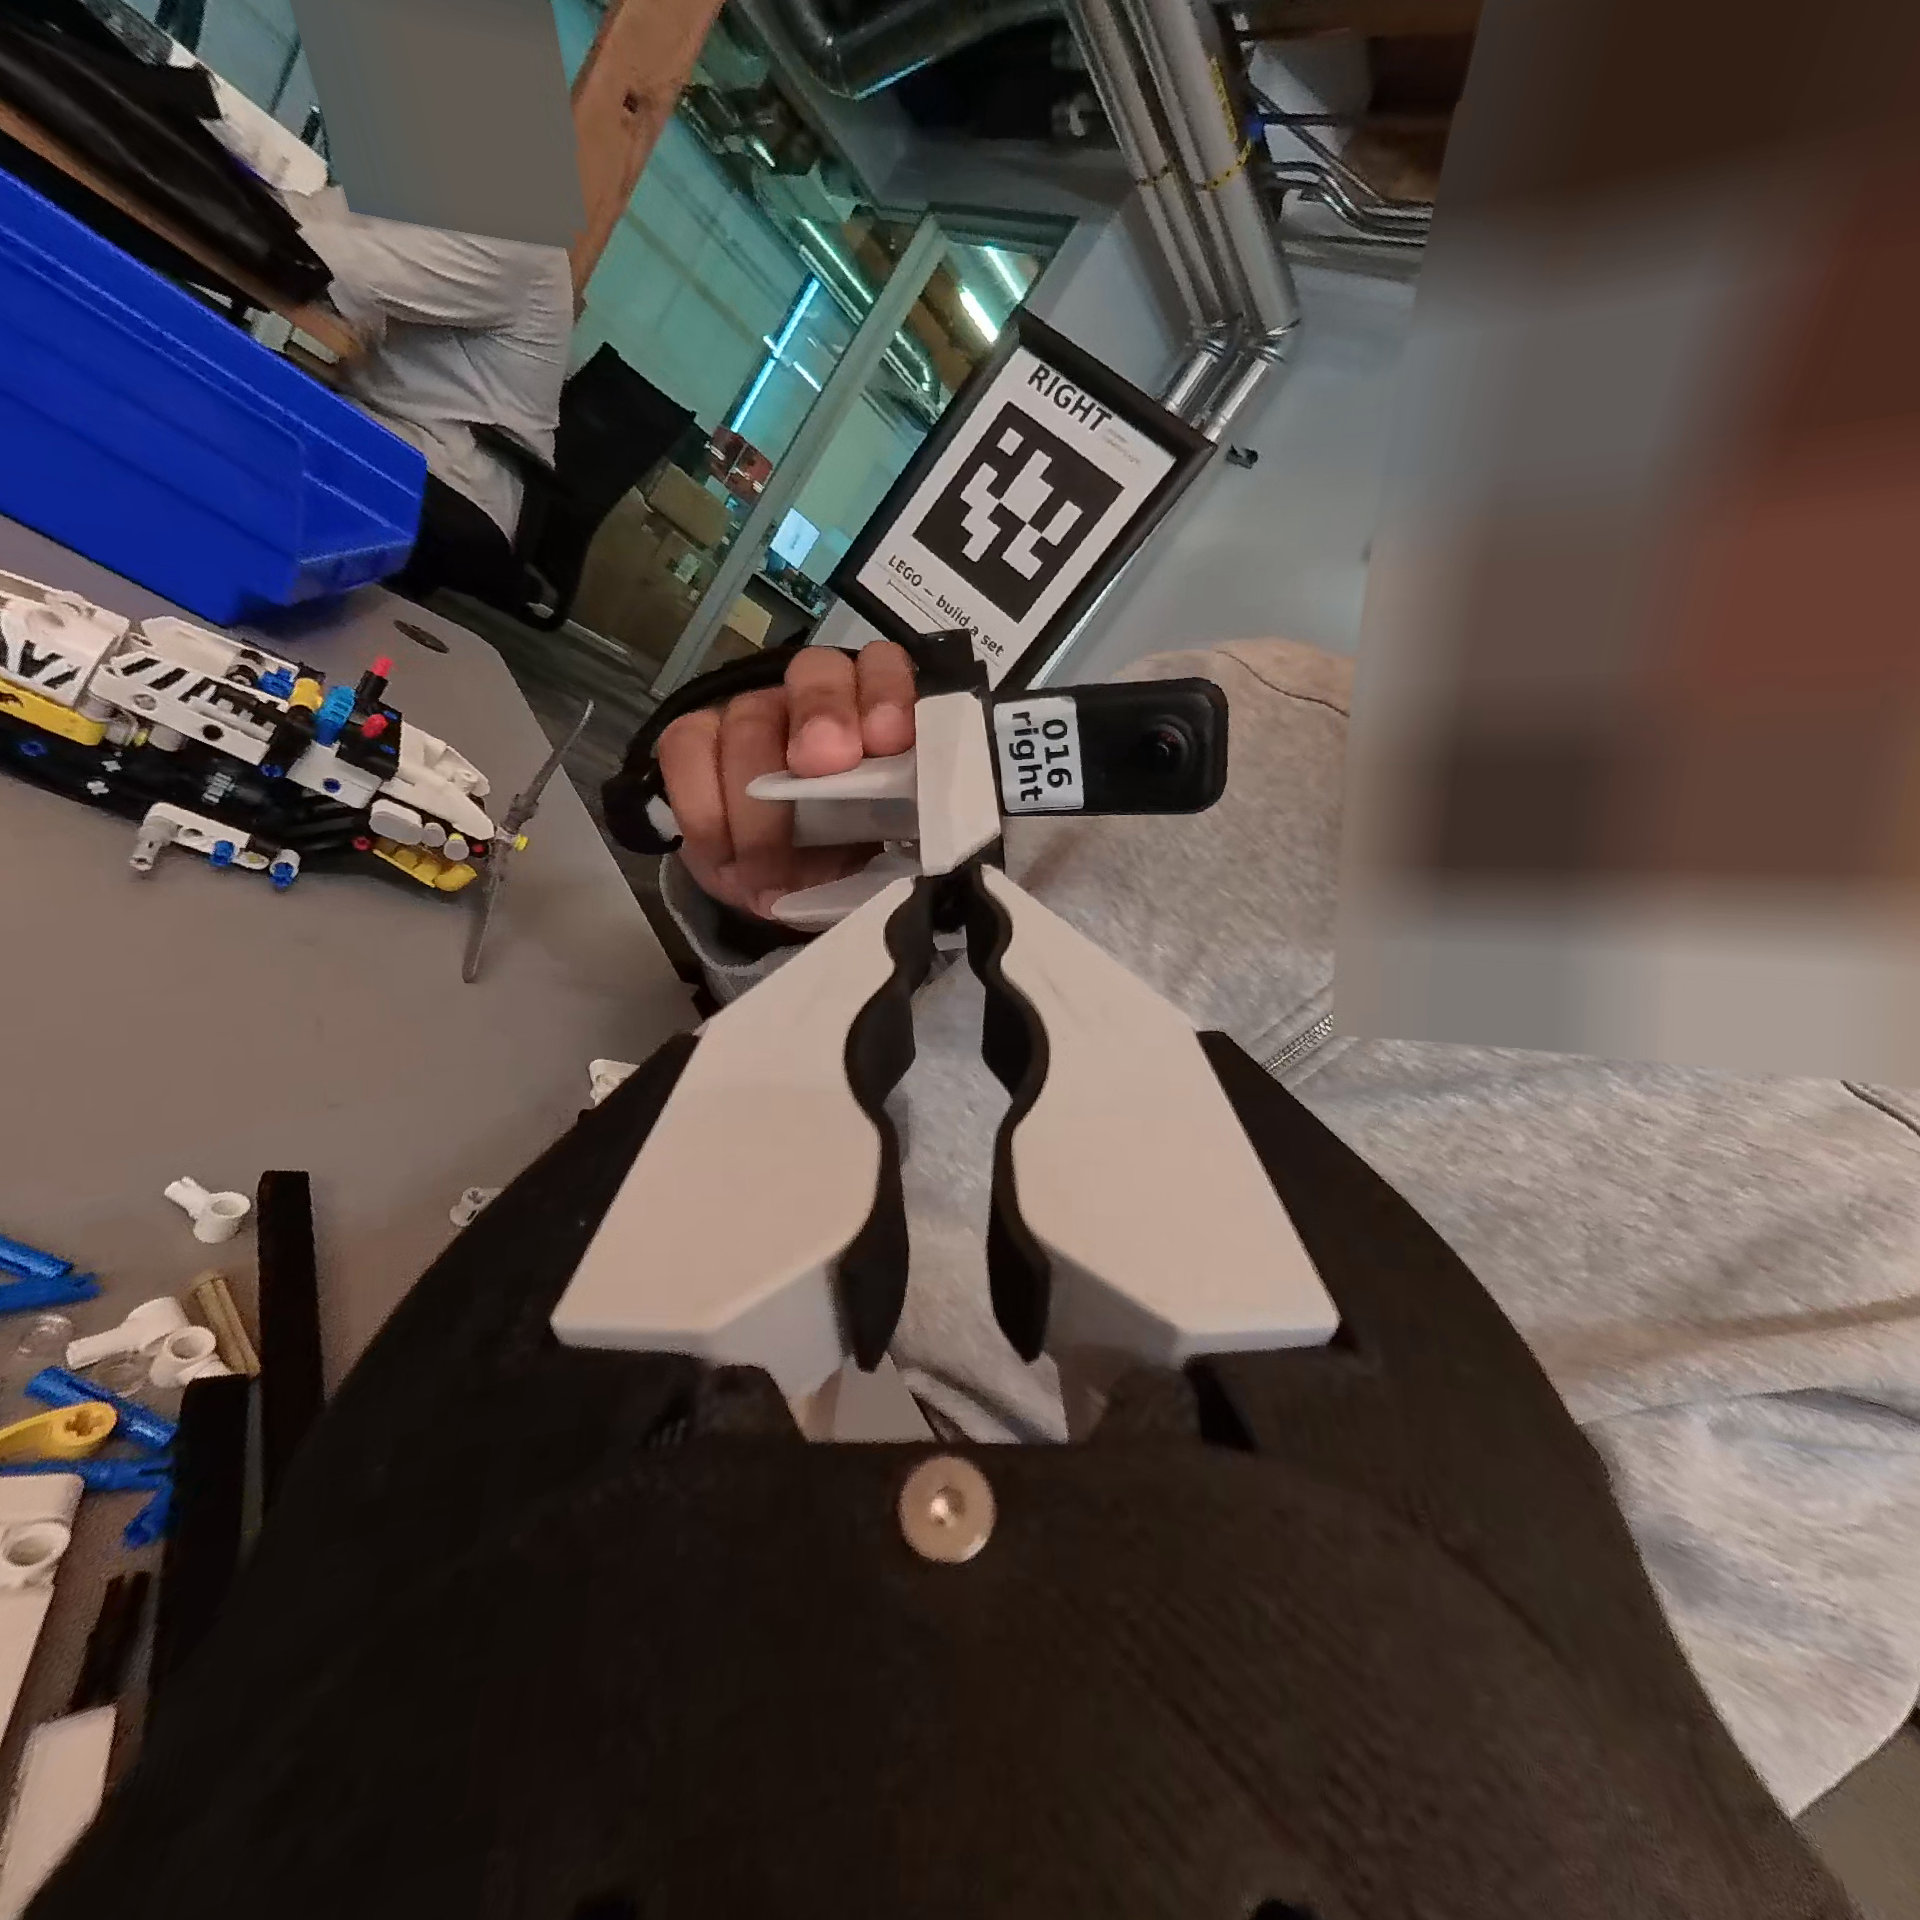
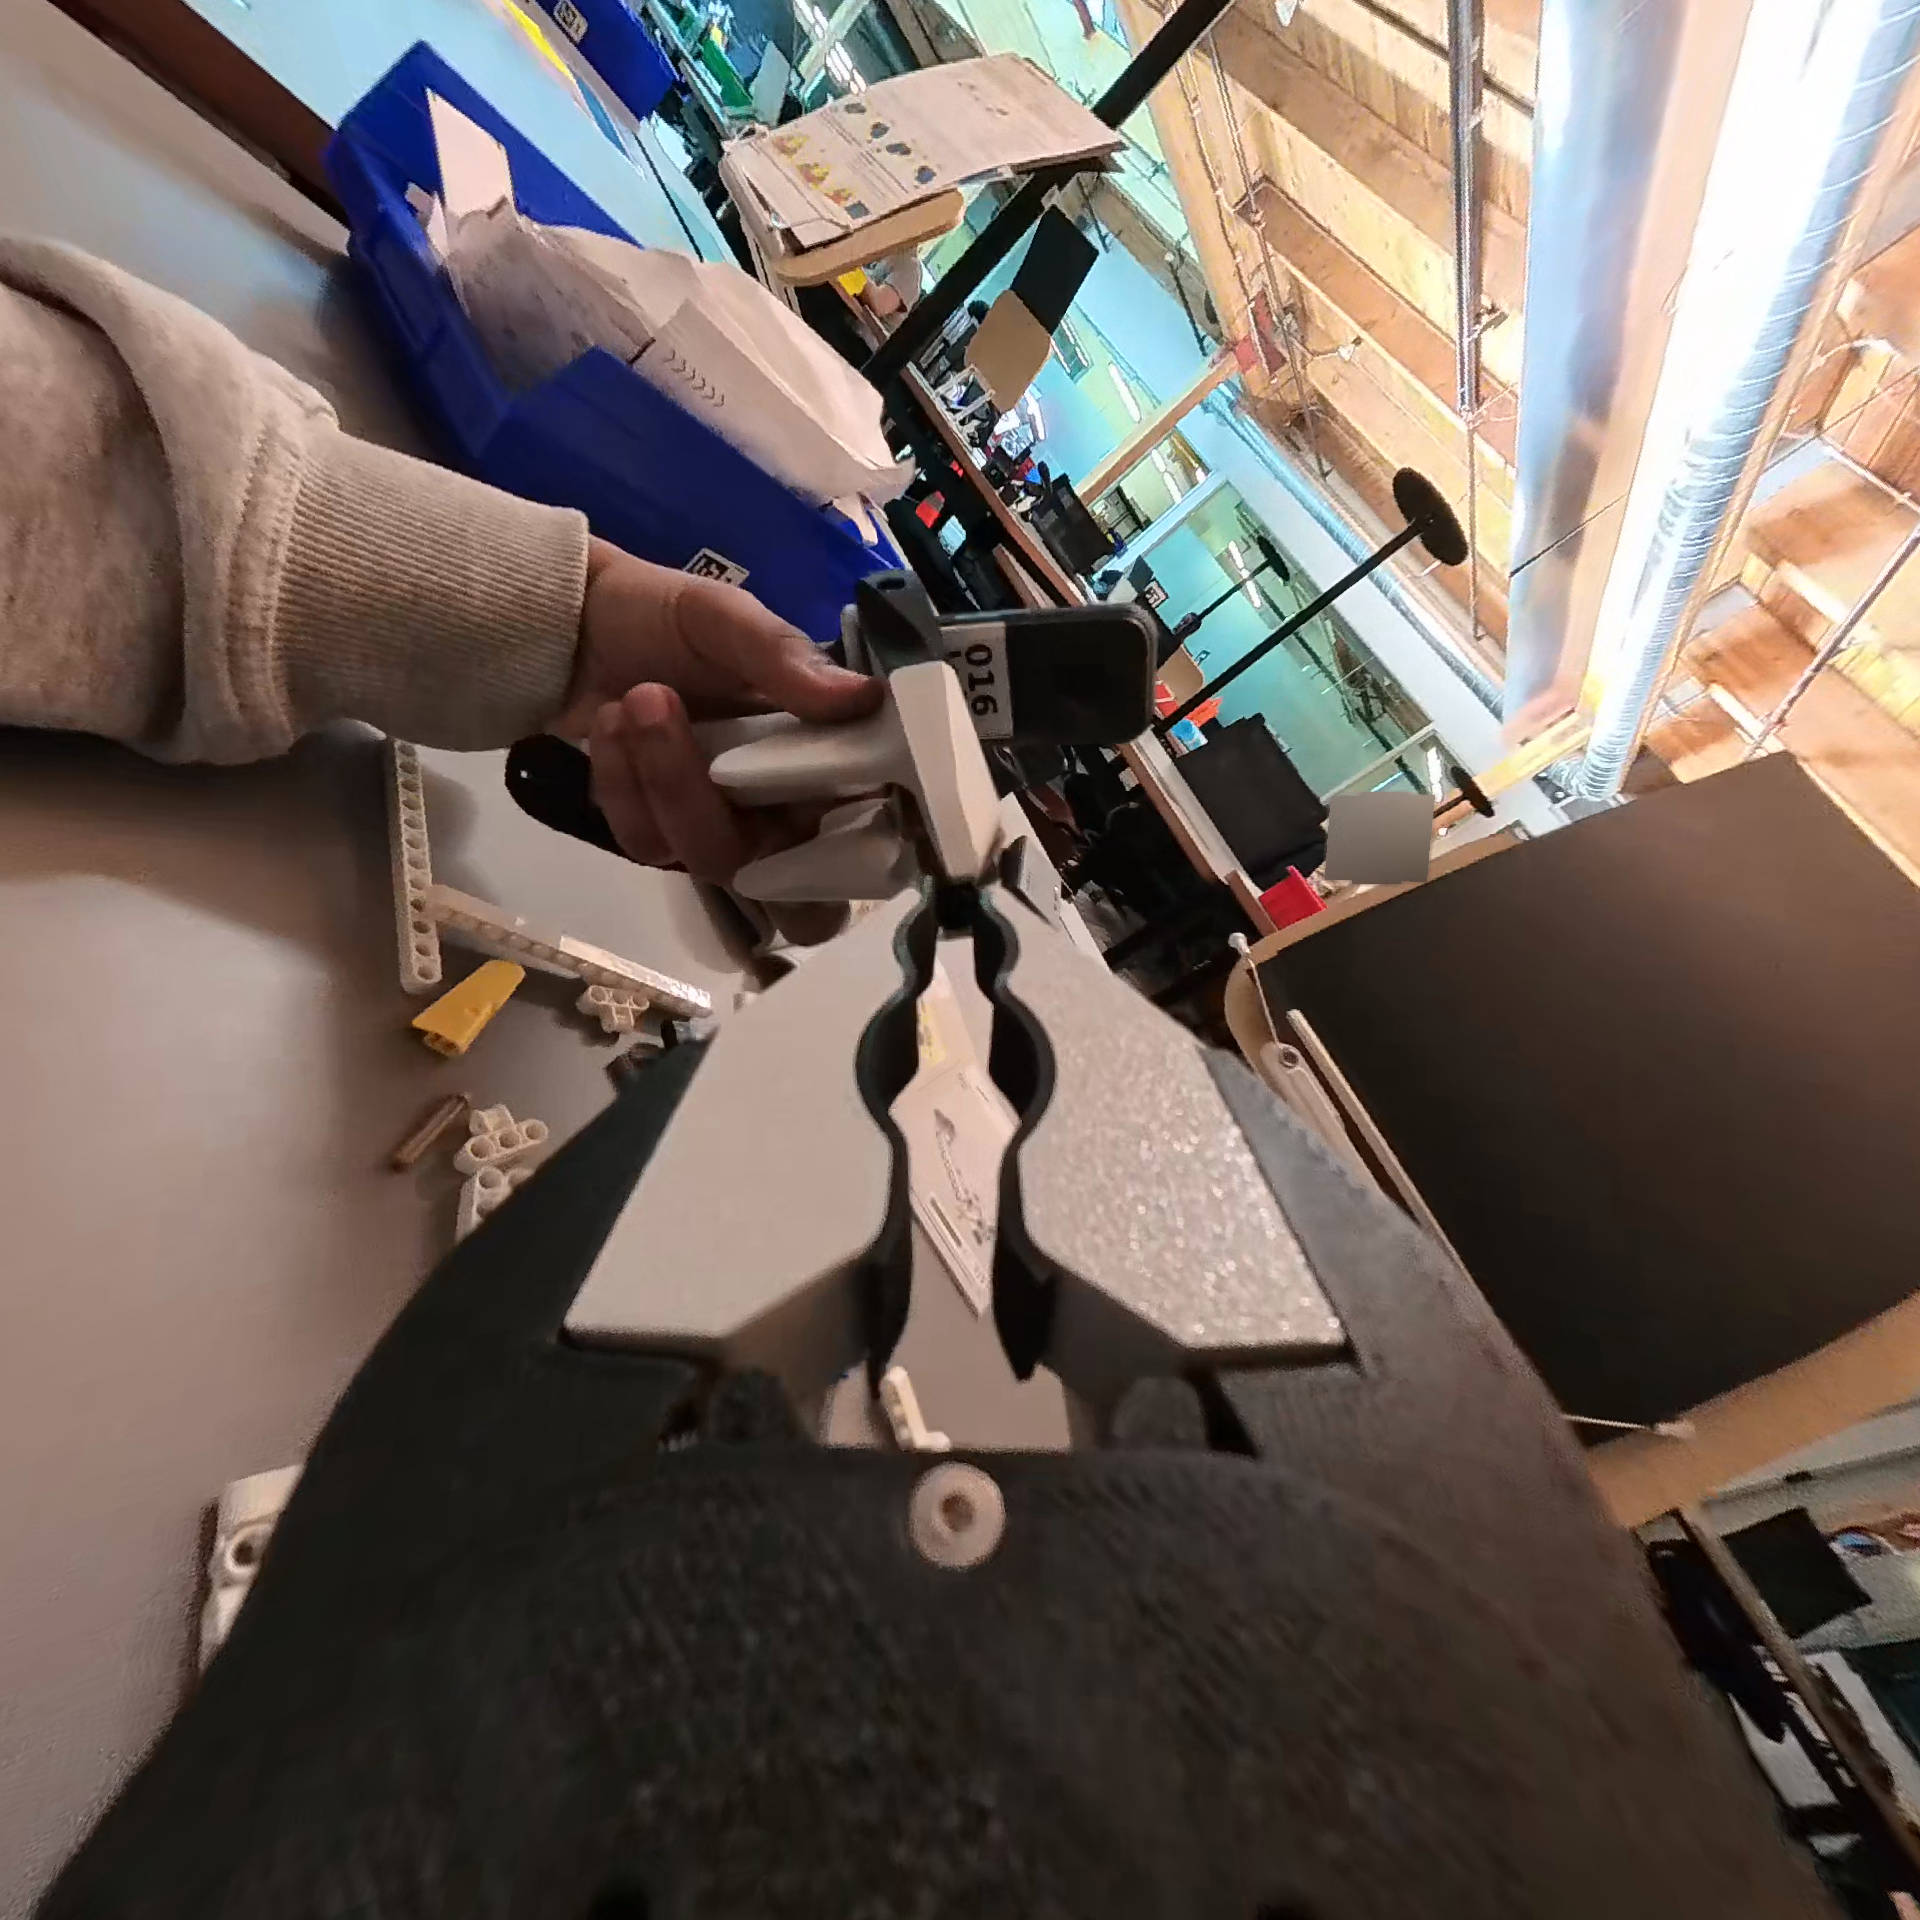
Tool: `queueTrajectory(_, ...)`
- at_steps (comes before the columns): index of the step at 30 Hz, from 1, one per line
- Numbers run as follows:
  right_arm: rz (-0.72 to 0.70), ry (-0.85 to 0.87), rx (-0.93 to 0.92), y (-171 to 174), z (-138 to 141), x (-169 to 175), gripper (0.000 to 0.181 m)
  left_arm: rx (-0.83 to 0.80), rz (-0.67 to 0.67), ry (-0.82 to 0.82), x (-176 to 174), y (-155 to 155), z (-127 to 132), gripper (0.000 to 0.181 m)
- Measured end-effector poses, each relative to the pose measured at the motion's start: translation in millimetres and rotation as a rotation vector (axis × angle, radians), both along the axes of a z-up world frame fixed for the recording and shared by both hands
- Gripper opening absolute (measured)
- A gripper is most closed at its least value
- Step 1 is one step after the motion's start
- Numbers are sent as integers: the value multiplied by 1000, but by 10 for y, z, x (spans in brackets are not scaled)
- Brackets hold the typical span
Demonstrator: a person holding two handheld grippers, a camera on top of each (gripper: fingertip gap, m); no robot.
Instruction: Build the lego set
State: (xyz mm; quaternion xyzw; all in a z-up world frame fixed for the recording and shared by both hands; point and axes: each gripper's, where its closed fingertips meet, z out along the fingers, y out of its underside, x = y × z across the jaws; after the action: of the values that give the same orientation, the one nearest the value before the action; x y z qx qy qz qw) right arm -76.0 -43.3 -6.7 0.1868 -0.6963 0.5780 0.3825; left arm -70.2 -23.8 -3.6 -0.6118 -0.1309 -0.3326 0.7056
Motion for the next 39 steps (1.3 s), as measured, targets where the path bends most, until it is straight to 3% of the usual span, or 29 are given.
queueTrajectory(7, -20, -108, -22, 24, -21, -111, 4, 1, 47, -17, -96, 21, -16, 7)
queueTrajectory(11, -6, -175, -56, 46, -29, -159, 3, 13, 35, -31, -97, 19, 12, 20)
queueTrajectory(17, 16, -178, -77, 12, -5, -154, 3, 19, 31, -51, -108, -9, 25, 16)
queueTrajectory(19, 71, -255, -113, 2, 31, -108, 2, 28, 11, -46, -70, -22, 40, 13)
queueTrajectory(21, 181, -401, -197, 37, 158, -35, 1, -6, 39, -46, -99, -5, -4, 37)
queueTrajectory(23, 270, -552, -288, 131, 324, -39, 1, -31, 61, -47, -132, -11, -56, 35)
queueTrajectory(25, 300, -641, -306, 199, 378, -86, 1, -12, 54, -49, -125, -28, -25, 36)
queueTrajectory(28, 269, -639, -310, 260, 378, -144, 1, -17, 74, -37, -147, -27, -27, 37)
queueTrajectory(33, 228, -611, -273, 271, 307, -130, 1, -90, 104, -45, -213, 30, -164, 39)
queueTrajectory(39, 263, -689, -370, 454, 553, -132, 1, -319, 148, 2, -278, 180, -557, 40)
